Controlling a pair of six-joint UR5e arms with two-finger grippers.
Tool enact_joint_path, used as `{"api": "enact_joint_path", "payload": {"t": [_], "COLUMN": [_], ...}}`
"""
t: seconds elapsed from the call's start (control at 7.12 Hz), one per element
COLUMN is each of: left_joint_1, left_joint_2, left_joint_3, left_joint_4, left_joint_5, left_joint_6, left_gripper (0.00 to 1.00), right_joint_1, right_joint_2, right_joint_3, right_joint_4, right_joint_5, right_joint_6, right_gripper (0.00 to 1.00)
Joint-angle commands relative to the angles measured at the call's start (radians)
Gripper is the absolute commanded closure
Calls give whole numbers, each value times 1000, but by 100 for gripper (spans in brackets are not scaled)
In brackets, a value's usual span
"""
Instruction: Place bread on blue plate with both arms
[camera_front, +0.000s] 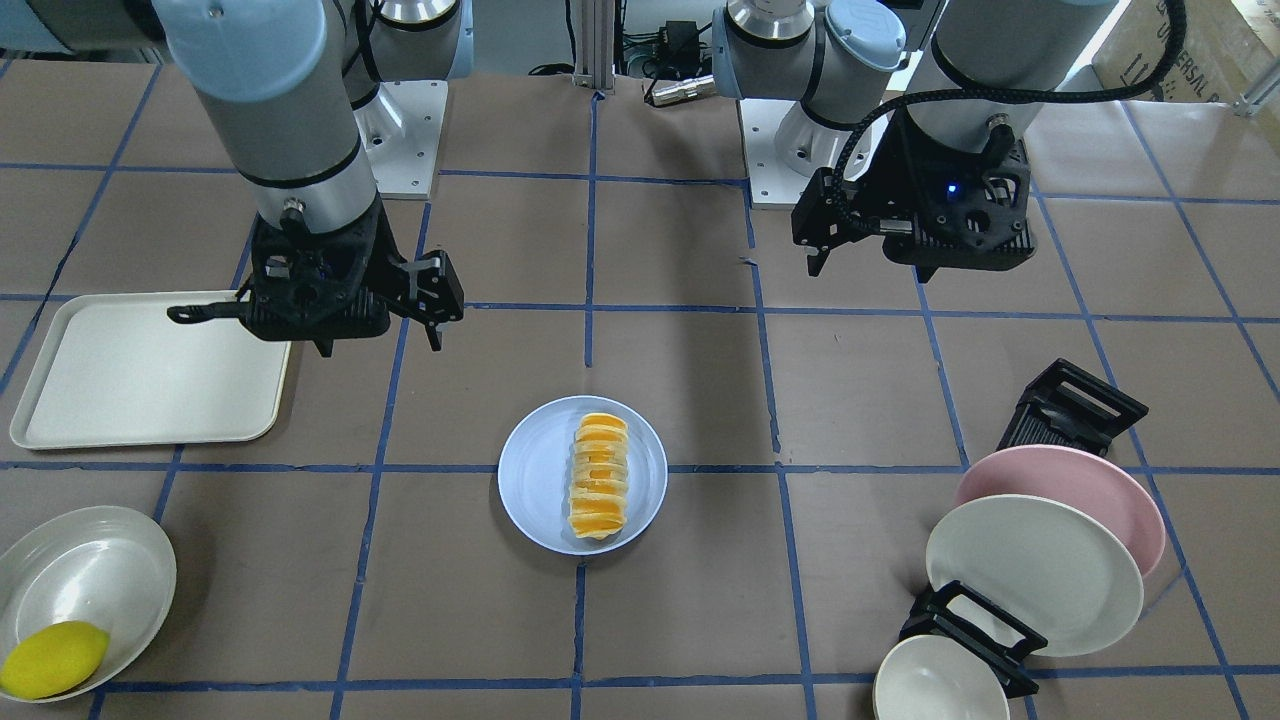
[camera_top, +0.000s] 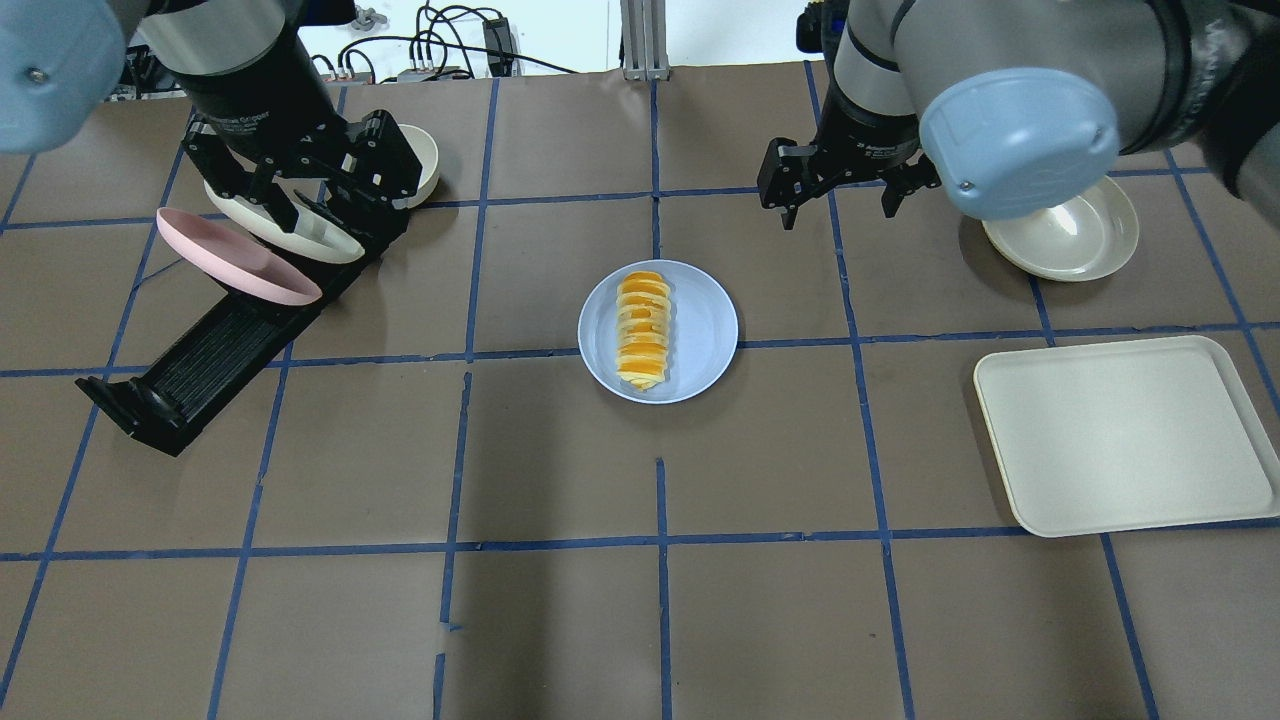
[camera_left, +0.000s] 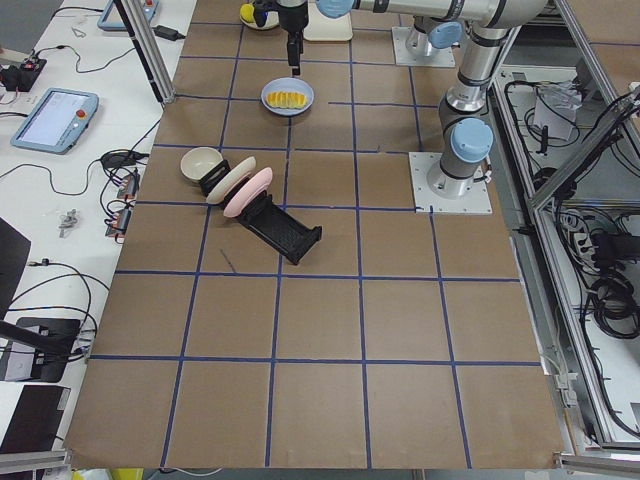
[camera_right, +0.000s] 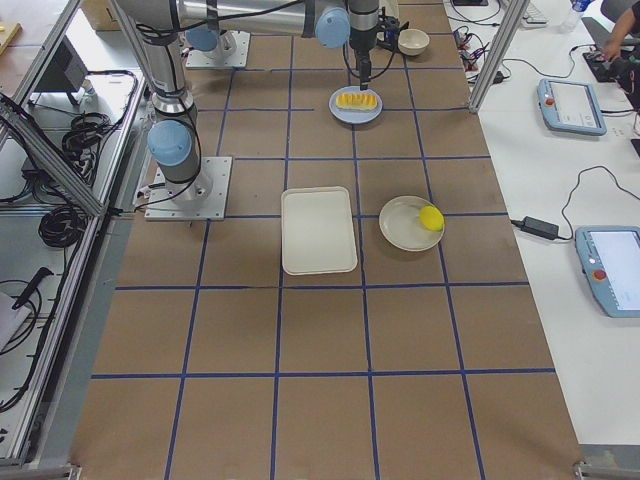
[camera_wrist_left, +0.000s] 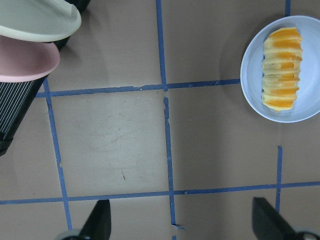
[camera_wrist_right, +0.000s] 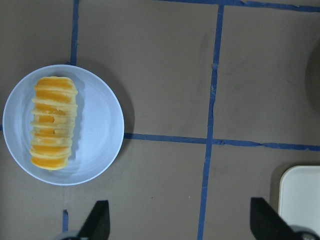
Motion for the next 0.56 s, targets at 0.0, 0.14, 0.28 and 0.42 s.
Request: {"api": "enact_joint_path", "payload": {"t": [0.0,0.14,0.28,0.42], "left_joint_1": [0,13,11,11], "left_joint_2": [-8,-2,24,41], "left_joint_3": [-27,-60,-91,-96], "left_joint_4": [76,70,76,63], "left_joint_5": [-2,4,4,21], "left_joint_6": [-3,9,6,9], "left_gripper": [0,0,0,0], "right_joint_1": [-18,-24,-21,-23], "right_joint_2": [-87,-94,-124,-155], "right_joint_3": [3,4,4,3], "right_joint_4": [117,119,133,215], "right_joint_5": [-10,-8,-2,-1], "right_joint_6": [-47,-53,-53,-53], "right_gripper": [0,0,0,0]}}
